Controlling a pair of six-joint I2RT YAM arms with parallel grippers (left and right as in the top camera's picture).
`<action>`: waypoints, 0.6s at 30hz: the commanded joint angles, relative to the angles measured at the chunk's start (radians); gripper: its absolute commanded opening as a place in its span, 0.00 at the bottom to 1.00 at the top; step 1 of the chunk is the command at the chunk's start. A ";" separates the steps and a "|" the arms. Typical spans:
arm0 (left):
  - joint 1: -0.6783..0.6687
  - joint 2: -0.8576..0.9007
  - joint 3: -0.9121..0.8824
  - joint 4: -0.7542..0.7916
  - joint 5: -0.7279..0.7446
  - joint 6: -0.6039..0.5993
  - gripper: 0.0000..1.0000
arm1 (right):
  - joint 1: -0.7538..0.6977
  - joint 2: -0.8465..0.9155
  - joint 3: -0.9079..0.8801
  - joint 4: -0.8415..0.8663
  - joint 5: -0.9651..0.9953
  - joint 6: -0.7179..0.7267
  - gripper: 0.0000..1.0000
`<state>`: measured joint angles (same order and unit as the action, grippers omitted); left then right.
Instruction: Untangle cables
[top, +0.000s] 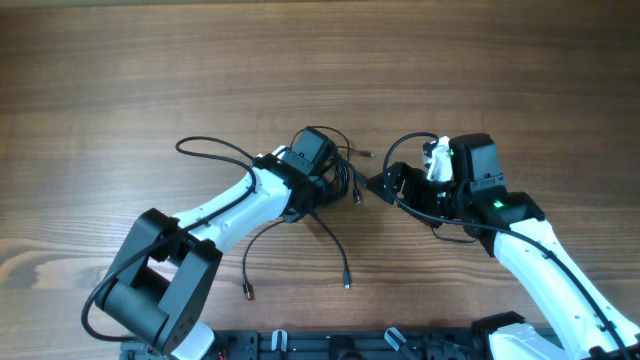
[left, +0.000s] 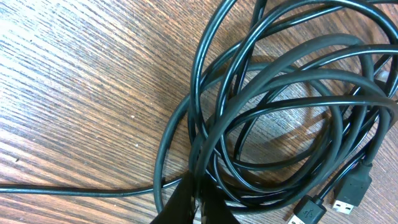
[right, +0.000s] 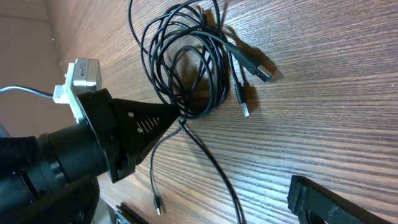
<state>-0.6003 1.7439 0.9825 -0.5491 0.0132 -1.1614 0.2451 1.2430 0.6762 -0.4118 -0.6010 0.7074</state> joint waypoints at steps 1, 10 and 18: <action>0.001 -0.035 0.003 -0.017 -0.004 0.002 0.04 | -0.002 -0.018 0.006 -0.002 0.009 0.007 1.00; 0.007 -0.492 0.064 -0.069 -0.071 0.058 0.04 | -0.002 -0.018 0.006 -0.066 0.006 0.001 1.00; 0.008 -0.746 0.064 -0.068 -0.214 0.057 0.04 | 0.047 -0.018 0.002 -0.016 -0.097 -0.107 1.00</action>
<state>-0.5995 1.0519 1.0328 -0.6209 -0.1280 -1.1202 0.2543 1.2430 0.6758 -0.4637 -0.6262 0.6827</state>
